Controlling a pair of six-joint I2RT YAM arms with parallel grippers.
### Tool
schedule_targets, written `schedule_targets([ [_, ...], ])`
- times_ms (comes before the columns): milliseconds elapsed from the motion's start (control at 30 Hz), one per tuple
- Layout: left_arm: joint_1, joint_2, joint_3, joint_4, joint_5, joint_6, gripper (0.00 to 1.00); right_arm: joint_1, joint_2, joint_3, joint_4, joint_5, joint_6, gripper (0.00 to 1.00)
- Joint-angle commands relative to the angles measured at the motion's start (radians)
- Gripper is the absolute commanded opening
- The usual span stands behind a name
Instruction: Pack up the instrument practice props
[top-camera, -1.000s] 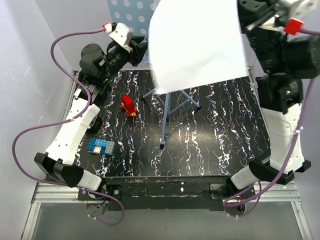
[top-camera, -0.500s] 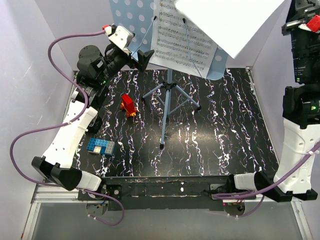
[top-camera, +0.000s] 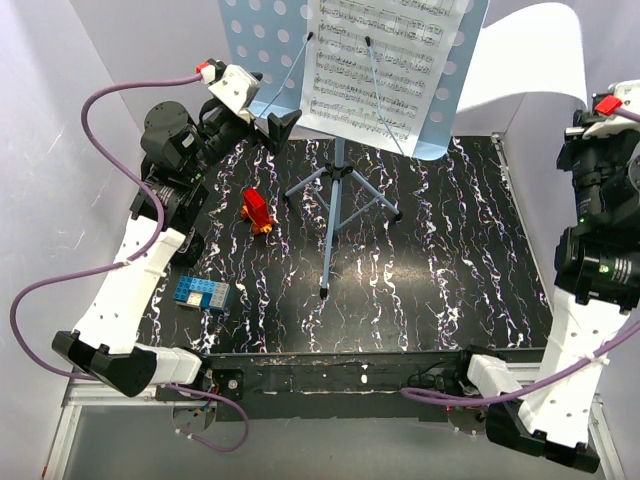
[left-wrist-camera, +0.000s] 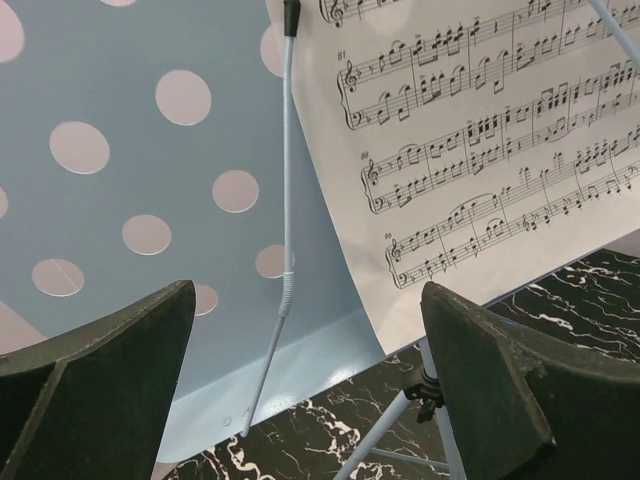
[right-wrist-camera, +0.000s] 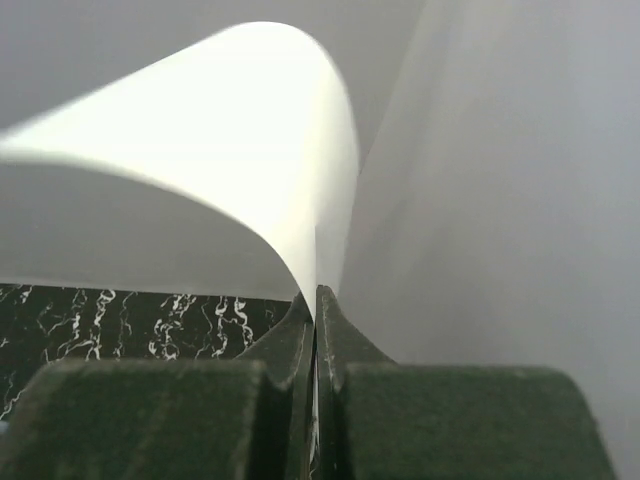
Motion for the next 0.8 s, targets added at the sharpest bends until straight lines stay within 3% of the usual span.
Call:
schedule_targets([
  [0,0.003,-0.033,-0.028,0.000,0.020,0.024,0.96,-0.008,-0.067,-0.061,0.003,-0.021,0.055,0.01],
  [200,0.003,-0.037,-0.027,-0.013,0.031,0.027,0.97,-0.006,-0.158,-0.185,-0.144,-0.224,0.074,0.01],
  [333,0.003,-0.050,-0.048,-0.023,0.014,0.039,0.97,-0.008,-0.290,-0.371,-0.253,-0.201,0.020,0.01],
  [500,0.003,-0.065,-0.057,-0.038,-0.037,0.079,0.98,-0.008,-0.362,-0.506,-0.450,-0.189,0.118,0.01],
  [633,0.003,-0.074,-0.065,-0.061,-0.051,0.101,0.98,-0.009,-0.305,-0.540,-0.579,-0.205,0.062,0.01],
  [767,0.003,-0.077,-0.059,-0.079,-0.022,0.096,0.98,-0.043,-0.105,-0.462,-0.733,-0.290,0.061,0.01],
])
